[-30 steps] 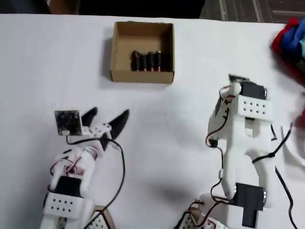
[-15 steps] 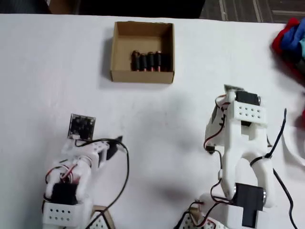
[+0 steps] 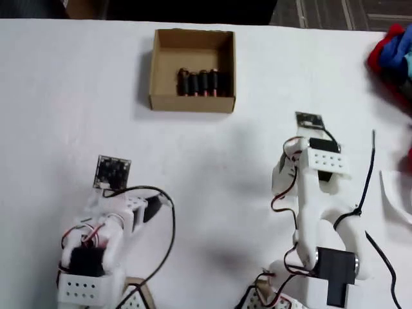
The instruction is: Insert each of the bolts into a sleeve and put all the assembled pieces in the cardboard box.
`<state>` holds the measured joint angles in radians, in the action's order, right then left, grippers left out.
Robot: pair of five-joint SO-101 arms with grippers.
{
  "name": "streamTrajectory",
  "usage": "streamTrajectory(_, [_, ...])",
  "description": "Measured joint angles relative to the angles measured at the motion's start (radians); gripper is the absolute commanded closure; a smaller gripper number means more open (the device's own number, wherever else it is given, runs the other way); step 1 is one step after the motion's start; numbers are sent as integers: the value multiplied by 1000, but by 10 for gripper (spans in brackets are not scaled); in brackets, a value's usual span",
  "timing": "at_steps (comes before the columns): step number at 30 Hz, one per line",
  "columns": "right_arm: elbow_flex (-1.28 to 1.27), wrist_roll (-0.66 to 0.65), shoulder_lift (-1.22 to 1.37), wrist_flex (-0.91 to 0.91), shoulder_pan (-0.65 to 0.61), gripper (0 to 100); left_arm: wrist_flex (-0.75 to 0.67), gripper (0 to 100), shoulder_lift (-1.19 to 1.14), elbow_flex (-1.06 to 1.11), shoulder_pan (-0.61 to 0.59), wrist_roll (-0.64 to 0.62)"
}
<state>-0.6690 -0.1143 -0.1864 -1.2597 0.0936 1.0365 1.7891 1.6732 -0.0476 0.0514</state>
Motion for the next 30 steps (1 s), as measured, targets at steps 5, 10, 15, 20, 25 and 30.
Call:
streamTrajectory(5, [-8,-25,-23,6,18,786,6,647,0,0,0,0])
streamTrajectory(10, [-101,-17,-178,55,29,786,6,848,0,0,0,-26])
streamTrajectory(15, [-270,-17,-463,68,0,784,6,953,0,0,0,-83])
streamTrajectory(20, [-463,-126,-767,74,-37,786,6,974,0,0,-2,-101])
streamTrajectory(25, [-664,-183,-1071,58,-8,787,6,976,0,0,-2,-103])
streamTrajectory(30, [-841,-130,-1425,-18,61,787,6,976,0,0,0,-103])
